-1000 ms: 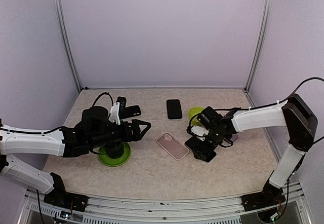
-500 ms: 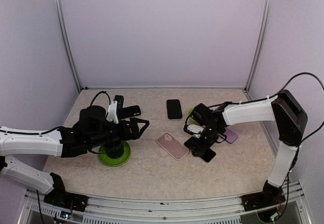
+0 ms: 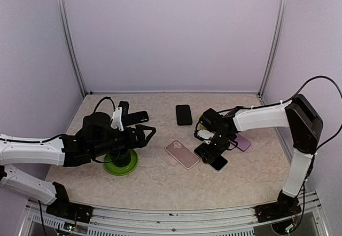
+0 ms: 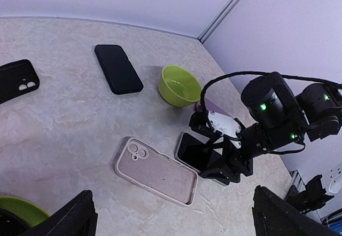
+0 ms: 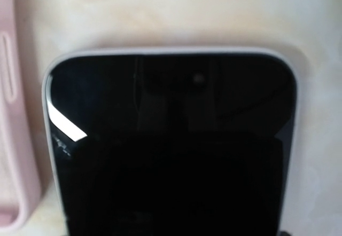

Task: Put the phone into the phone case
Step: Pick up the phone at the center of the board, then pass from the right arm to the left

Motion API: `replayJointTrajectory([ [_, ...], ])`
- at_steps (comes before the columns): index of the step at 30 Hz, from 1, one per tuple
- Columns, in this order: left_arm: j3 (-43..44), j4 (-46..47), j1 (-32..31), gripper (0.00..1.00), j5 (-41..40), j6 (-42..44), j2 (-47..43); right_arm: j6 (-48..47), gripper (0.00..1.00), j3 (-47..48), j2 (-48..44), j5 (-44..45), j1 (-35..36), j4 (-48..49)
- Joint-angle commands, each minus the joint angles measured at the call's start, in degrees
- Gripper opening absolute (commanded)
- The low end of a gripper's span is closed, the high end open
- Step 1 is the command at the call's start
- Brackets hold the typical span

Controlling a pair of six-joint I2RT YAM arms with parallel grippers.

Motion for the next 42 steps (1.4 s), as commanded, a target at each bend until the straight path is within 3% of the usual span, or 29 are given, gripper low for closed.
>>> replayJointTrajectory([
  [1, -0.2, 0.2, 0.4, 0.99, 0.7, 0.0, -0.5, -0.6, 0.63, -3.5, -2.6, 4.8, 0.5, 3.0],
  [11, 1.5, 0.4, 0.6, 0.99, 4.5, 0.6, 2.2, -2.6, 0.63, -10.7, -12.4, 5.2, 0.5, 12.1],
  [26, 7.1, 2.2, 0.3, 0.99, 16.7, 0.8, 11.7, -6.5, 0.58, -22.0, -29.7, 4.7, 4.7, 28.5],
  [42, 13.9, 2.7, -0.5, 0.93, 26.3, -0.3, 20.1, -11.4, 0.57, -22.8, -31.4, 11.8, 16.4, 36.0],
])
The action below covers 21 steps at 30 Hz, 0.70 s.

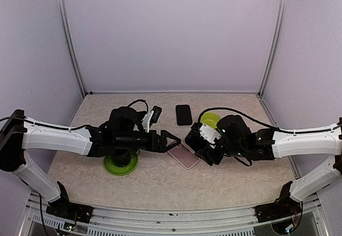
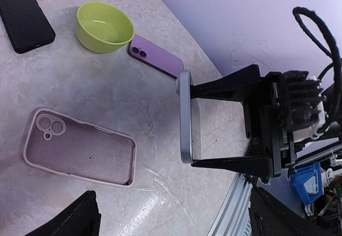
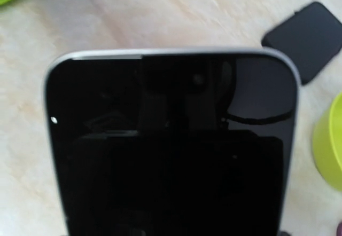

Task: Put the phone into the phone case
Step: Pass from the right arm to the left

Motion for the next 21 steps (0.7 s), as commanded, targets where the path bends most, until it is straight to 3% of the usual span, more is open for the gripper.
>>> replayJointTrajectory([
  [1, 2.4, 1.3, -0.4, 0.92, 4.2, -0.4, 2.1, -2.8, 0.57, 0.5, -0.7, 4.3, 3.4, 5.8],
  [8, 3.9, 1.8, -0.6, 0.8, 7.7, -0.8, 4.8, -5.6, 0.57, 2.3, 3.2, 9.6, 8.6, 6.8],
  [14, 4.3, 3.4, -0.7, 0.6, 10.5, -1.5, 6.7, -6.7, 0.57, 3.9, 6.4, 12.3, 11.2, 6.8],
  [21, 3.9, 4.9, -0.7, 0.43, 12.6, -2.1, 8.4, -7.6, 0.57, 4.6, 7.5, 13.7, 12.6, 8.3],
])
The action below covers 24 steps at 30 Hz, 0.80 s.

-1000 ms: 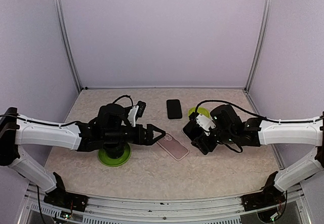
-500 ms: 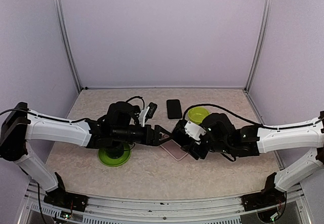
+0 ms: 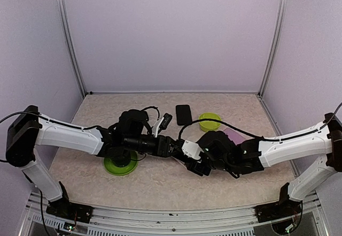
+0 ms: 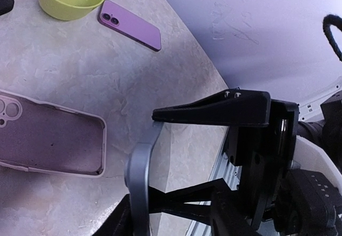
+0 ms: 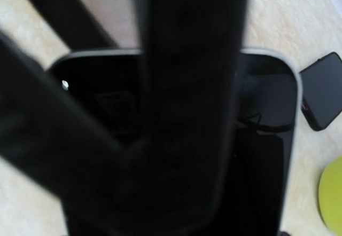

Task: Put the phone into the phone case
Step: Pass from the right arm to the left

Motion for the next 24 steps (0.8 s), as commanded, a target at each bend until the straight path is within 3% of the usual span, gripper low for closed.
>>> replayJointTrajectory([
  [1, 1.1, 2.7, -0.4, 0.39, 2.5, -0.2, 1.2, -0.9, 0.57, 2.3, -0.3, 2.5, 1.1, 4.7],
  [7, 0.9, 3.3, -0.3, 0.16, 2.9, -0.6, 1.6, -1.7, 0.57, 2.2, -0.4, 3.3, 2.0, 5.4],
  [14, 0.7, 3.6, -0.3, 0.0, 3.0, -0.7, 1.6, -2.2, 0.6, 2.0, 0.0, 5.1, 2.7, 5.4],
  [24, -2.4, 6.8, 0.1, 0.0, 2.1, -0.1, -1.6, 0.5, 0.99, -0.4, -4.7, 2.8, 2.7, 4.8],
])
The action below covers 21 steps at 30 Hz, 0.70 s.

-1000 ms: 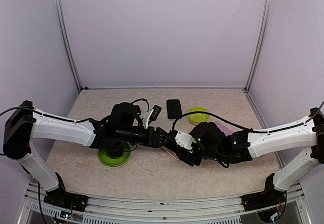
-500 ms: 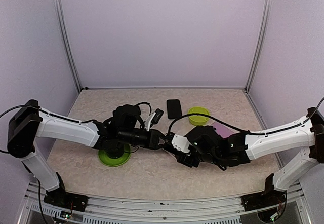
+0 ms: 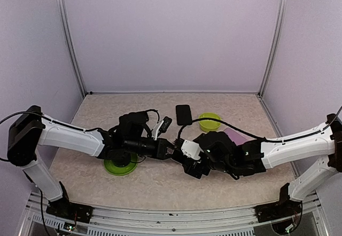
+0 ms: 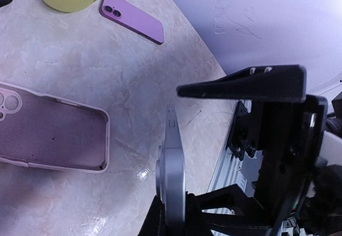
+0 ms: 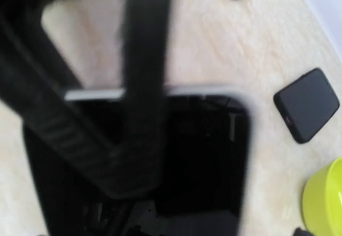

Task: Put the phone into the phone case
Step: Pass from the right arm to the left, then pass from the left arm to the right

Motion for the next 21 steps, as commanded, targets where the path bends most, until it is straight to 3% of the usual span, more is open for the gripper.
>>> replayJointTrajectory([
  [1, -1.5, 5.3, 0.0, 0.0, 0.9, -0.4, -3.0, 1.8, 1.0, -1.1, -5.0, -0.7, 0.9, 4.2],
  [13, -4.4, 9.4, 1.0, 0.0, 0.5, 0.2, -8.1, 11.2, 1.0, -6.8, -15.6, -6.2, -3.6, 6.2],
  [21, -7.0, 13.7, 1.0, 0.0, 0.8, 0.8, -11.9, 26.0, 1.0, -11.5, -23.9, -27.0, -15.5, 11.0],
])
